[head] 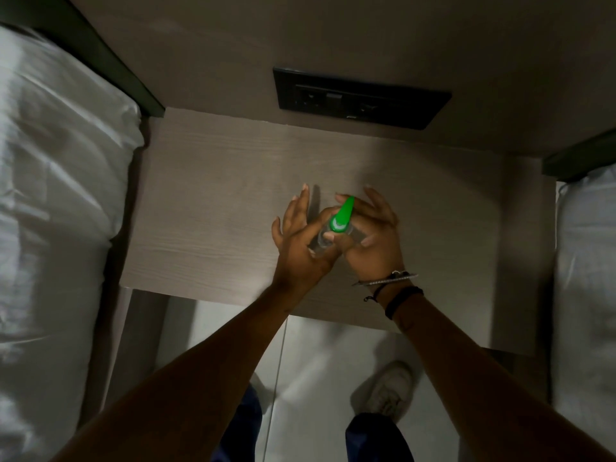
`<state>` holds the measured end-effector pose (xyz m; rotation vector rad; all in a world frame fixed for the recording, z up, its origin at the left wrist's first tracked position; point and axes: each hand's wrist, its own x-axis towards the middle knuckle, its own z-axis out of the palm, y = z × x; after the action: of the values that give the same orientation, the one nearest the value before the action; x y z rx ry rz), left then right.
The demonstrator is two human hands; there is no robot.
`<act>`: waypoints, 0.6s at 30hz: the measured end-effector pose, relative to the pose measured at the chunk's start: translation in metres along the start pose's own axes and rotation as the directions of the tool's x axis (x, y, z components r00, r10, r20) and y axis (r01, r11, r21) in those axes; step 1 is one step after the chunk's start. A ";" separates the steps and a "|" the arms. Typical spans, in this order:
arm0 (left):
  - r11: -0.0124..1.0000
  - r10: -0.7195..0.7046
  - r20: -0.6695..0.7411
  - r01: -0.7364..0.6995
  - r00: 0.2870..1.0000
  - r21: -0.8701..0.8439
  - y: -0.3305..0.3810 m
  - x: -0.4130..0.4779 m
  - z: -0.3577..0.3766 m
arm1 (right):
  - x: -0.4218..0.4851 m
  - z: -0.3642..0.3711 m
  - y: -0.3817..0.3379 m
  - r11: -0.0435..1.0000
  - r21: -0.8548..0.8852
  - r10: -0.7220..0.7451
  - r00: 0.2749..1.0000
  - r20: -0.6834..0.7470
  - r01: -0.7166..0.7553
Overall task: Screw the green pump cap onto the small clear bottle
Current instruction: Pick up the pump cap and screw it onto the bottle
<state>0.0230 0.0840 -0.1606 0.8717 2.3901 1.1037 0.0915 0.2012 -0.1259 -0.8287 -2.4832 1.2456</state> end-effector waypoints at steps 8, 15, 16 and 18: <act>0.998 -0.036 0.099 0.040 0.994 -0.042 -0.002 0.005 -0.005 | -0.009 0.006 -0.010 0.992 -0.092 0.072 0.993 -0.098 -0.082; 0.992 0.051 0.530 -0.105 0.846 0.074 -0.008 0.055 -0.037 | -0.012 -0.029 -0.008 0.979 -0.177 0.095 0.995 -0.029 -0.098; 0.989 0.046 0.578 -0.118 0.815 0.088 -0.009 0.062 -0.040 | -0.011 -0.035 -0.009 0.979 -0.190 0.066 0.997 -0.028 -0.071; 0.987 0.034 0.627 -0.124 0.778 0.100 -0.008 0.070 -0.044 | -0.008 -0.043 -0.016 0.974 -0.226 0.001 0.999 -0.034 -0.009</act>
<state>-0.0559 0.1026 -0.1439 1.1752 1.8846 0.5427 0.1114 0.2174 -0.0871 -0.9010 -2.6302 0.9529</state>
